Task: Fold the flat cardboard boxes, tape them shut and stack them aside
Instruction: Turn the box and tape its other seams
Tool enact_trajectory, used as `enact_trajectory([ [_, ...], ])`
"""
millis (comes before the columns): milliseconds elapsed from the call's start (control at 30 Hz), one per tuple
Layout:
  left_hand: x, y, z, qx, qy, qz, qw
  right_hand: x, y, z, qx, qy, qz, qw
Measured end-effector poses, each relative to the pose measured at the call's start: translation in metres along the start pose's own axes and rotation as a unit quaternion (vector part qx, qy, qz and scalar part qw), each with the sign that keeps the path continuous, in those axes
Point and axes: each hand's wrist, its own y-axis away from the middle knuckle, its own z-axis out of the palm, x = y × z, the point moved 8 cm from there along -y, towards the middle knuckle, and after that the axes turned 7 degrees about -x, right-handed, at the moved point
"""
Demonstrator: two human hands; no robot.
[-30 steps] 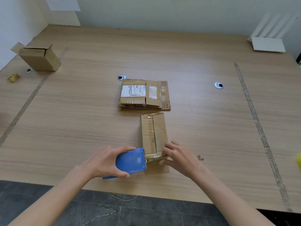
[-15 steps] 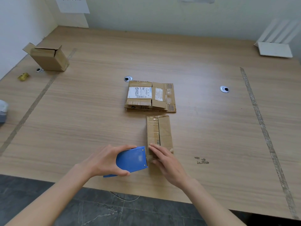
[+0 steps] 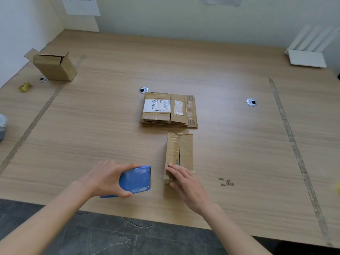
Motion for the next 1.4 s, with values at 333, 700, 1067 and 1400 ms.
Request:
enact_trajectory([
  [333,0.001,-0.006,-0.003,-0.014,-0.030,0.001,0.999,-0.021,-0.001,-0.002,0.099,-0.004,0.080,0.992],
  [700,0.003,-0.020,0.012,-0.020,-0.026,-0.014,0.999,-0.030,0.000,-0.008,0.171,0.086,0.074,0.979],
  [1067,0.007,-0.024,0.011,-0.019,-0.034,-0.011,0.999,-0.030,-0.013,-0.006,0.197,0.066,0.133,0.969],
  [1400,0.057,-0.055,0.003,0.003,-0.156,0.000,0.988,-0.025,-0.010,0.002,0.204,0.058,0.145,0.966],
])
